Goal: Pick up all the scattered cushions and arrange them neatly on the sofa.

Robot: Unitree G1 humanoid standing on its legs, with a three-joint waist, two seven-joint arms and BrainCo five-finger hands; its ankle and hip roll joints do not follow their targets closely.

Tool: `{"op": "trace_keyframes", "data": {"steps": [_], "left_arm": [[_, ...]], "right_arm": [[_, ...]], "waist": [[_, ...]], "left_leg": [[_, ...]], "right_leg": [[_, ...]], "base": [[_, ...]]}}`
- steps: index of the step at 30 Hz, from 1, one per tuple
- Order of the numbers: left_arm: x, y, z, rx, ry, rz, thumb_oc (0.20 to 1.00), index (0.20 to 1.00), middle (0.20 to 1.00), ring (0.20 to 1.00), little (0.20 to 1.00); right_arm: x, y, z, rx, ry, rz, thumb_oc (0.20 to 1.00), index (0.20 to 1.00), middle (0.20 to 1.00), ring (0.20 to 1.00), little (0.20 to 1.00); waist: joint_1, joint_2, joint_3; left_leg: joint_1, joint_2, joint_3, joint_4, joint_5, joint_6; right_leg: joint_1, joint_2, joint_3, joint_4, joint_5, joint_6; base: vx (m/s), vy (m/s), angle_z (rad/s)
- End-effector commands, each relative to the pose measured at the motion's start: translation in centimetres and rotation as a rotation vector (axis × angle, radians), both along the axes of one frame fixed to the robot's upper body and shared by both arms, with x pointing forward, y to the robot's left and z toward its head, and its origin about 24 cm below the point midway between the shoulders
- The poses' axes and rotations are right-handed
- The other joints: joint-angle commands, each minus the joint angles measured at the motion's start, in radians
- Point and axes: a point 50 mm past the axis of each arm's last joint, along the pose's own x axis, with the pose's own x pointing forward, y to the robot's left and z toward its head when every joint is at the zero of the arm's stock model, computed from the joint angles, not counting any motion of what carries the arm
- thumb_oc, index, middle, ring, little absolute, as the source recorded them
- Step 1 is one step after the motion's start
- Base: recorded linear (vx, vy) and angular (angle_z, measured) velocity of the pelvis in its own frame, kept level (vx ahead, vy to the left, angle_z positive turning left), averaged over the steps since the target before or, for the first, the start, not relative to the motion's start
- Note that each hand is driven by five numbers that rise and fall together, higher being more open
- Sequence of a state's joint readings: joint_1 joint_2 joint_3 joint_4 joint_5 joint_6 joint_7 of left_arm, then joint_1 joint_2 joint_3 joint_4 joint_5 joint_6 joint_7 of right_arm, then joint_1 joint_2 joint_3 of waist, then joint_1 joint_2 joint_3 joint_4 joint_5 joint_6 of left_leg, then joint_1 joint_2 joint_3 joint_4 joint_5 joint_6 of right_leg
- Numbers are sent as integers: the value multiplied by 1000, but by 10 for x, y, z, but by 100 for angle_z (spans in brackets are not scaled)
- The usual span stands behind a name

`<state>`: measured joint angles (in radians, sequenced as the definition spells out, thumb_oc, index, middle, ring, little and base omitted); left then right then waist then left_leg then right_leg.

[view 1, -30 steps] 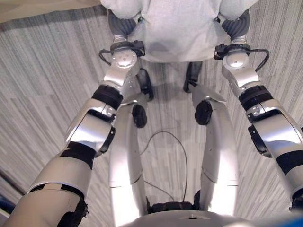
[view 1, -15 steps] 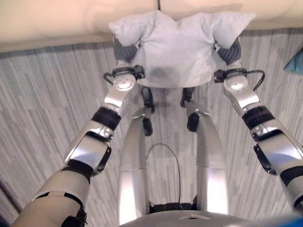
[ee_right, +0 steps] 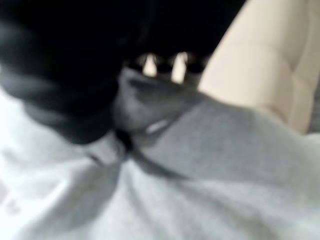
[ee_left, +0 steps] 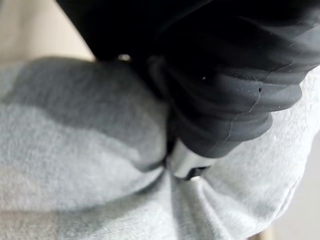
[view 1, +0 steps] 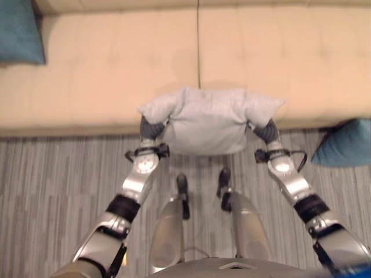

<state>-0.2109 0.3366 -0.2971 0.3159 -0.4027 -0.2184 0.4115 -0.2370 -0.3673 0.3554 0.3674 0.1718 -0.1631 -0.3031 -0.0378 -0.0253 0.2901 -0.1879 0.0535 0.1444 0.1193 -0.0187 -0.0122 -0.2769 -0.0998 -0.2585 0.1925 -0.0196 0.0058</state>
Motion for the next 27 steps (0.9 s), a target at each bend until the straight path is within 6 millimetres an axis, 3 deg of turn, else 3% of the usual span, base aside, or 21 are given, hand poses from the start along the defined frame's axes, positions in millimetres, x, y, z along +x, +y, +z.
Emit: {"op": "trace_keyframes", "data": {"steps": [1, 6, 8, 9, 10, 13, 16, 17, 20, 22, 23, 26, 27], "left_arm": [[20, -38, 56, -18, -272, -199, 200, 200, 200, 200, 200], [14, -36, 49, -13, -251, -205, 200, 200, 200, 200, 200], [13, -37, 48, -4, -244, -217, 200, 200, 200, 200, 200], [13, -39, 46, -5, -236, -227, 200, 200, 200, 200, 200], [13, -40, 46, -4, -233, -234, 200, 200, 200, 200, 200], [12, -44, 43, -2, -220, -250, 200, 200, 200, 200, 200], [12, -48, 42, 7, -217, -258, 200, 200, 200, 200, 200], [12, -47, 40, 4, -207, -253, 200, 200, 200, 200, 200], [13, -47, 39, -1, -197, -244, 200, 200, 200, 200, 200], [13, -48, 36, -14, -188, -246, 200, 200, 200, 200, 200], [11, -52, 32, -21, -173, -259, 200, 200, 200, 200, 200], [11, -58, 32, -60, -178, -283, 200, 200, 200, 200, 200], [11, -59, 33, -73, -177, -282, 200, 200, 200, 200, 200]], "right_arm": [[22, 34, 53, 51, -242, 165, 200, 200, 200, 200, 200], [17, 35, 50, 44, -232, 176, 200, 200, 200, 200, 200], [17, 36, 51, 38, -235, 185, 200, 200, 200, 200, 200], [16, 40, 50, 52, -226, 196, 200, 200, 200, 200, 200], [16, 41, 49, 51, -222, 195, 200, 200, 200, 200, 200], [14, 41, 48, 49, -219, 202, 200, 200, 200, 200, 200], [12, 40, 48, 36, -223, 206, 200, 200, 200, 200, 200], [12, 39, 48, 30, -222, 207, 200, 200, 200, 200, 200], [13, 40, 48, 25, -223, 211, 200, 200, 200, 200, 200], [9, 37, 44, 20, -211, 210, 200, 200, 200, 200, 200], [6, 30, 41, 12, -202, 197, 200, 200, 200, 200, 200], [5, 21, 42, 3, -206, 174, 200, 200, 200, 200, 200], [5, 21, 41, 4, -203, 171, 200, 200, 200, 200, 200]], "waist": [[11, -2, -94], [19, -6, -136], [21, 1, -143], [21, 3, -139], [18, 7, -139], [10, 14, -138], [-3, 13, -149], [-10, 7, -158], [-15, -1, -163], [-33, -12, -168], [-35, -18, -186], [-47, -32, -189], [-48, -35, -187]], "left_leg": [[4, -4, -21, 16, 3, -48], [98, -19, -4, -13, -16, -38], [138, -32, 1, -30, -29, -22], [167, -41, 11, -46, -33, -7], [179, -45, 9, -51, -34, 2], [205, -48, 2, -63, -38, 18], [232, -54, -19, -73, -50, 22], [247, -63, -25, -89, -53, 19], [264, -72, -35, -93, -62, 13], [276, -75, -65, -72, -82, -1], [262, -74, -65, -33, -86, -21], [182, -31, -24, 165, -45, -80], [171, -14, -6, 189, -34, -84]], "right_leg": [[89, -22, 21, -39, -3, 125], [160, -31, 39, -51, 8, 144], [154, -48, 41, -6, 18, 165], [140, -63, 60, 64, 57, 193], [129, -64, 74, 115, 72, 200], [104, -49, 112, 209, 68, 195], [71, -4, 145, 186, 37, 169], [54, 20, 146, 105, 33, 157], [39, 32, 127, 10, 53, 154], [74, 54, 168, -43, 54, 150], [134, 72, 190, -94, 51, 133], [199, 57, 143, -126, 42, 103], [213, 55, 129, -121, 28, 94]], "base": [[161, 132, -10], [127, 141, -17], [87, 201, -28], [74, 237, -21], [40, 178, -18], [74, 109, -12], [159, 32, -7], [175, -36, 19], [151, -50, 11], [263, -134, 31], [290, -184, 72], [174, -168, 81], [118, -123, 49]]}}
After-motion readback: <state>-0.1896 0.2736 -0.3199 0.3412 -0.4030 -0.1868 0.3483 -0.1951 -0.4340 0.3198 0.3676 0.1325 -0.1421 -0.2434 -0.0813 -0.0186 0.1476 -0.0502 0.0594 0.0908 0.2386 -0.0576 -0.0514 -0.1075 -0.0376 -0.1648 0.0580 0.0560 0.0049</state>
